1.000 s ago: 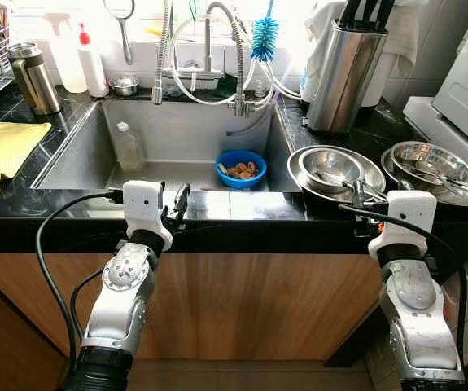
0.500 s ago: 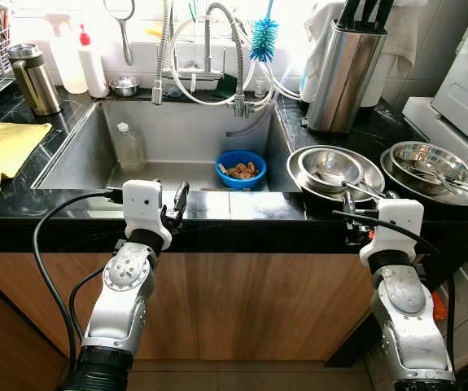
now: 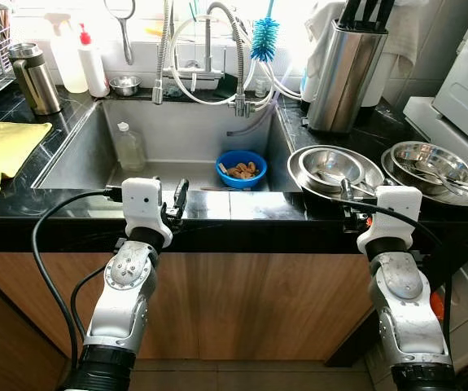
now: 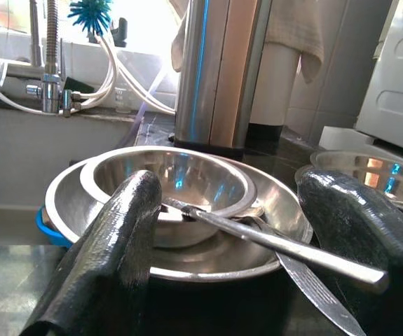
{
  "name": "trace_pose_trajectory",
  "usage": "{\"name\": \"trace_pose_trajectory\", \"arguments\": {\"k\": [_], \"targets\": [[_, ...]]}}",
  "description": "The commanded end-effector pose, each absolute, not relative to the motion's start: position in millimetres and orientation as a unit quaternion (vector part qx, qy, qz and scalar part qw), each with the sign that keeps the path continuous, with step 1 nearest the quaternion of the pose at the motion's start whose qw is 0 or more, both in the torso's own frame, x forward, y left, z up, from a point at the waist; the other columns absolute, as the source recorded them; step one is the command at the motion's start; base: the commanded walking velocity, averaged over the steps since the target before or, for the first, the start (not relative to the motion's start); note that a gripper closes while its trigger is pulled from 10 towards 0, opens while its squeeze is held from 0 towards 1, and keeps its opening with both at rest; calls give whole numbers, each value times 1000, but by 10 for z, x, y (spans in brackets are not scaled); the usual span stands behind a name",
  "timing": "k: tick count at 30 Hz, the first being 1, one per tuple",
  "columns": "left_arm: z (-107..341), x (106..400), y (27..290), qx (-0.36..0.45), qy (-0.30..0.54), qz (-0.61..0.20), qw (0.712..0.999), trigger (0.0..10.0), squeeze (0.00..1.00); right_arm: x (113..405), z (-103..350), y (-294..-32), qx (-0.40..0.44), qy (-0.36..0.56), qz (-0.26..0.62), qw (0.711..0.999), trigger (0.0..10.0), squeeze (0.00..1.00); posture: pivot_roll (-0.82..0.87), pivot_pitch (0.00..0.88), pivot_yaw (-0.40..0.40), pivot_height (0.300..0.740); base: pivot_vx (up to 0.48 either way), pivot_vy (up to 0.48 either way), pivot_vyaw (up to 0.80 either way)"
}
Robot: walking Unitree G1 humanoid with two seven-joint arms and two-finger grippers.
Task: Kitchen organization
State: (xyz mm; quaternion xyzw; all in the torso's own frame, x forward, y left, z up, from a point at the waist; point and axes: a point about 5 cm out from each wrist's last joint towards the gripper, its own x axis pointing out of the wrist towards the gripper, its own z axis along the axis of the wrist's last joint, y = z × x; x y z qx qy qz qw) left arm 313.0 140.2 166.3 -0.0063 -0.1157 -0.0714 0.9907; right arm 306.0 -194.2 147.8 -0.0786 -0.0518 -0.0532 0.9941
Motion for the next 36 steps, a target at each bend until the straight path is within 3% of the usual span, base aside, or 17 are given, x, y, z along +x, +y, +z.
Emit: {"name": "trace_pose_trajectory", "arguments": {"k": [1,36], "targets": [[1699,3149,1394,-1,-123,-68,990,10000,0,3074,1485,-1946,-81,-51,-49,994,0,0,-54,18,-49,740,0,0,0],[1884,3270,1436,-28,-142,-52,988,10000,0,3137,1540,-1936,-78,-60,-58,993,0,0,-54,26,-34,740,0,0,0]]}}
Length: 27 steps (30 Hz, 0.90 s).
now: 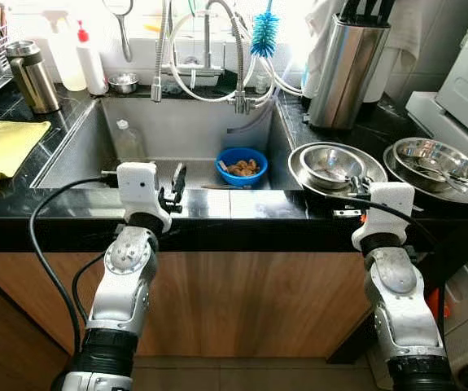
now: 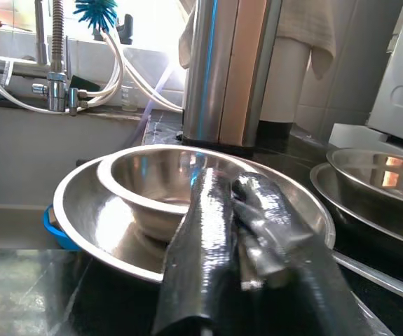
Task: Kitchen organization
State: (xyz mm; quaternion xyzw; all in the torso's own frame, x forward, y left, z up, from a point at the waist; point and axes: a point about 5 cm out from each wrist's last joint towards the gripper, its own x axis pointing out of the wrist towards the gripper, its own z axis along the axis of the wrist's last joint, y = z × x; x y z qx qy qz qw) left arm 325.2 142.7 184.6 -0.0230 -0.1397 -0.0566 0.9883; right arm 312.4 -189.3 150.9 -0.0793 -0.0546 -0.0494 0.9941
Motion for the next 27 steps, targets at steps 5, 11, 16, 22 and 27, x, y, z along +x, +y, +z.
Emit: {"name": "trace_pose_trajectory", "arguments": {"k": [5,11,16,22,27], "targets": [[1897,3264,1449,-27,-146,-51,988,10000,0,3137,1552,-1936,-76,-63,-60,993,0,0,-50,16,-36,740,0,0,0],[1949,3267,1446,-27,-155,-51,986,10000,0,3156,1588,-1906,-74,-70,-55,993,0,0,-48,9,-37,740,0,0,0],[1977,3270,1462,-26,-161,-50,985,10000,0,3178,1647,-1893,-68,-79,-55,993,8392,0,-47,0,-38,740,0,0,0],[2050,3270,1470,-31,-174,-50,983,10000,0,3182,1778,-1874,-67,-102,-55,991,10000,0,-45,0,-36,740,0,0,0],[2087,3269,1441,-30,-179,-57,982,10000,0,3159,1881,-1871,-67,-119,-57,989,10000,0,-44,0,-29,740,0,0,0]]}}
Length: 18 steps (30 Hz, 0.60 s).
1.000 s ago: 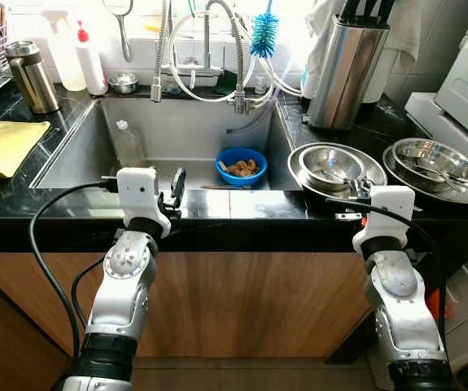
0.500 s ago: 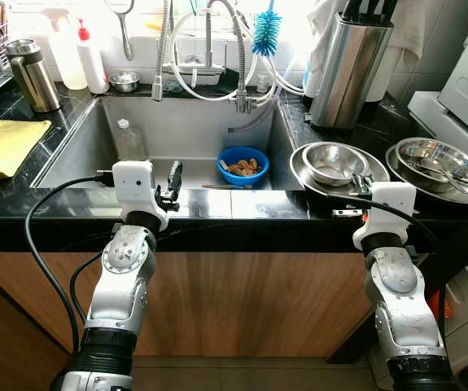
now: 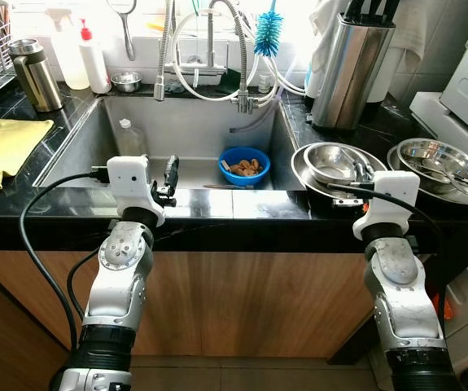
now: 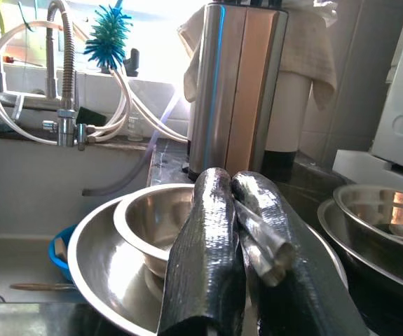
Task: Kitchen organization
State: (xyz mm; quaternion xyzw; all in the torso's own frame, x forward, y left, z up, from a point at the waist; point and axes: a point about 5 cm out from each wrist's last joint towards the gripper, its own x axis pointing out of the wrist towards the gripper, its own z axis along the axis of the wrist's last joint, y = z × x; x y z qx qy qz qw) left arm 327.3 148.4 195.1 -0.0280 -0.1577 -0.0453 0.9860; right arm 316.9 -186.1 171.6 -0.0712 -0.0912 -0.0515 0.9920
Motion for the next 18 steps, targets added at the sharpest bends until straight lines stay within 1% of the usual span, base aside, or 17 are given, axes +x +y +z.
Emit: {"name": "trace_pose_trajectory", "arguments": {"k": [1,5,10,11,12,14,15,16,17,18], "targets": [[2097,3269,1432,-29,-181,-58,981,10000,0,3151,1907,-1872,-68,-124,-58,988,10000,0,-44,0,-29,740,0,0,0],[2145,3277,1396,-31,-186,-64,980,10000,0,3128,2069,-1922,-62,-153,-81,983,10000,0,-46,0,-28,740,0,0,0],[2156,3281,1343,-43,-182,-74,980,10000,0,3121,2215,-1934,-45,-178,-86,979,10000,0,-47,0,-29,740,0,0,0],[2158,3282,1335,-44,-182,-75,979,10000,0,3121,2233,-1928,-27,-181,-84,980,10000,0,-47,0,-28,740,0,0,0],[2162,3282,1323,-47,-181,-75,979,10000,0,3121,2248,-1916,8,-183,-80,980,10000,0,-47,0,-28,740,0,0,0],[2165,3282,1318,-48,-181,-75,979,10000,0,3119,2251,-1911,23,-183,-79,980,10000,0,-47,0,-28,740,0,0,0],[2175,3280,1313,-54,-180,-76,979,10000,0,3120,2236,-1902,90,-179,-74,977,10000,0,-45,0,-27,740,0,0,0],[2179,3280,1312,-56,-180,-76,979,10000,0,3121,2228,-1900,116,-177,-72,975,10000,0,-45,0,-27,740,0,0,0],[2185,3281,1310,-60,-180,-76,979,10000,0,3126,2198,-1899,171,-168,-66,969,10000,0,-45,0,-27,740,0,0,0],[2185,3284,1309,-67,-178,-76,979,10000,0,3132,2162,-1908,209,-156,-66,963,10000,0,-45,0,-27,740,0,0,0]]}}
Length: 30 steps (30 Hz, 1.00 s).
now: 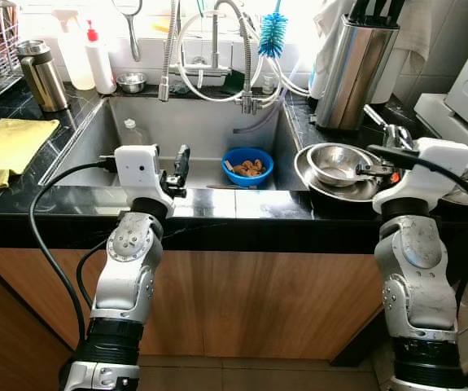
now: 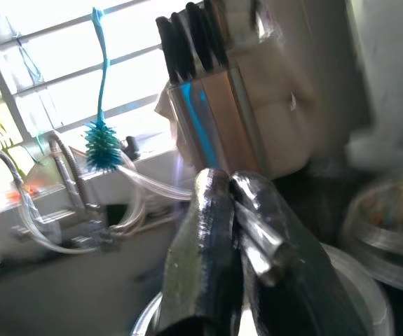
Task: Kitchen organization
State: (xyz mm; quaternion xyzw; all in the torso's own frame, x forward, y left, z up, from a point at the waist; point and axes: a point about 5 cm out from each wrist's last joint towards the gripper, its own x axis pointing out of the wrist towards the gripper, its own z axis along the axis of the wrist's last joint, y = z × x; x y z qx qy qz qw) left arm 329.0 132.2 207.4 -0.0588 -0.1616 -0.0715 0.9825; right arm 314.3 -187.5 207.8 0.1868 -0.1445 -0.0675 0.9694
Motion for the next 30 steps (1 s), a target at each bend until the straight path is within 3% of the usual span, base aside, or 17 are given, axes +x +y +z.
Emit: {"name": "trace_pose_trajectory", "arguments": {"k": [1,12,20,26,30], "targets": [[2186,3287,1307,-71,-177,-76,979,10000,0,3133,2128,-1932,242,-151,-66,956,10000,0,-45,0,-27,740,0,0,0],[2194,3296,1252,-104,-166,-82,977,10000,0,3081,1986,-1963,415,-140,-24,899,10000,0,-45,10,-27,740,0,0,0],[2197,3303,1268,-112,-159,-82,977,10000,0,3091,1932,-1935,441,-118,-4,890,10000,0,-45,27,-30,740,0,0,0],[2190,3306,1271,-119,-153,-82,978,10000,0,3103,1966,-1802,475,-83,67,873,10000,0,-49,32,-30,740,0,0,0],[2189,3309,1266,-120,-152,-83,978,10000,0,3126,2010,-1754,449,-72,90,886,10000,0,-54,39,-32,740,0,0,0]]}}
